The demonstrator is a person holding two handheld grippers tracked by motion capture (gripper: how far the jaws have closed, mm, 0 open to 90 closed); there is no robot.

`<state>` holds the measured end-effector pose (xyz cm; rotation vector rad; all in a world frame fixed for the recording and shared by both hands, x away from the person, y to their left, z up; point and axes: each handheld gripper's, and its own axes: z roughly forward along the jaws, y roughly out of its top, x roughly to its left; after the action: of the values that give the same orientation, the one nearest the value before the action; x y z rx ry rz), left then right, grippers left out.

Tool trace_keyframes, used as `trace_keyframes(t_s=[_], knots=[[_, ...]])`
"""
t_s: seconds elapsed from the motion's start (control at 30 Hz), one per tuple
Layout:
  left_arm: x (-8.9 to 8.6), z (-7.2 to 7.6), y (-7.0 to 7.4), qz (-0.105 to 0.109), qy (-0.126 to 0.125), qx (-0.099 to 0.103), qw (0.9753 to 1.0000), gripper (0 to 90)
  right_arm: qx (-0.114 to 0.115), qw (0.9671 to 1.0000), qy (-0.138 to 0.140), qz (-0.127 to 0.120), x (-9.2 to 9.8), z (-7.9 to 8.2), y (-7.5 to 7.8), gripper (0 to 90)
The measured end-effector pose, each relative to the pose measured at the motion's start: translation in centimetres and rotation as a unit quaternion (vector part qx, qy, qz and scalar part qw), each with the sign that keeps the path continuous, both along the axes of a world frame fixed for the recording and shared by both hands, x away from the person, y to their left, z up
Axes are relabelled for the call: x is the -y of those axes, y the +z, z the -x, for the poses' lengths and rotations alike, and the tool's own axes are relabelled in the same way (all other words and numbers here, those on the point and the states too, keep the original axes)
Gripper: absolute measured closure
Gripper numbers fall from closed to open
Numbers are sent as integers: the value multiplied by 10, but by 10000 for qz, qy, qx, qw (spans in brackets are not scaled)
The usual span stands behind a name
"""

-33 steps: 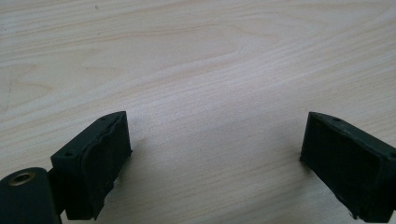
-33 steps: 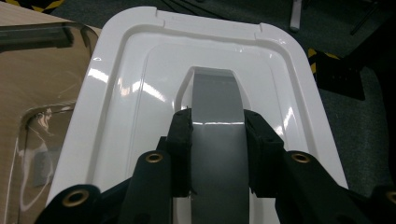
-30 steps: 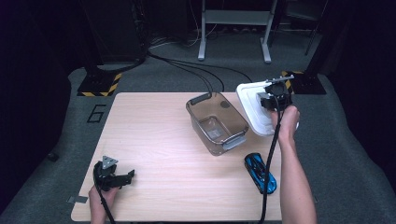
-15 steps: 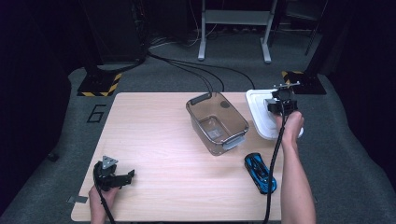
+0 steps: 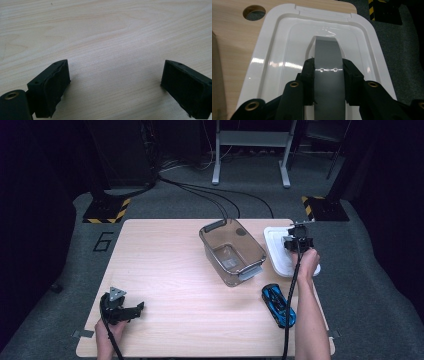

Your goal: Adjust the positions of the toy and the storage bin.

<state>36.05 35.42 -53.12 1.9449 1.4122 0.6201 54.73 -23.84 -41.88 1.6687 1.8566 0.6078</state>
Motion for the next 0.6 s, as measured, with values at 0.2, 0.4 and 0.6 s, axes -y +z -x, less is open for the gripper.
trace_keyframes(t_s=[0.2, 0.4, 0.6], knots=[[0, 0, 0, -12, 7, -12, 10000, 81, 34, 10000, -77, -15, 3, -3, -18, 665], [0, 0, 0, 7, 5, 6, 10000, 81, 73, 9999, -134, 19, 2, -5, -33, 665], [1, 0, 0, 33, 33, 13, 10000, 81, 78, 9999, -149, 7, 1, -7, -45, 664]])
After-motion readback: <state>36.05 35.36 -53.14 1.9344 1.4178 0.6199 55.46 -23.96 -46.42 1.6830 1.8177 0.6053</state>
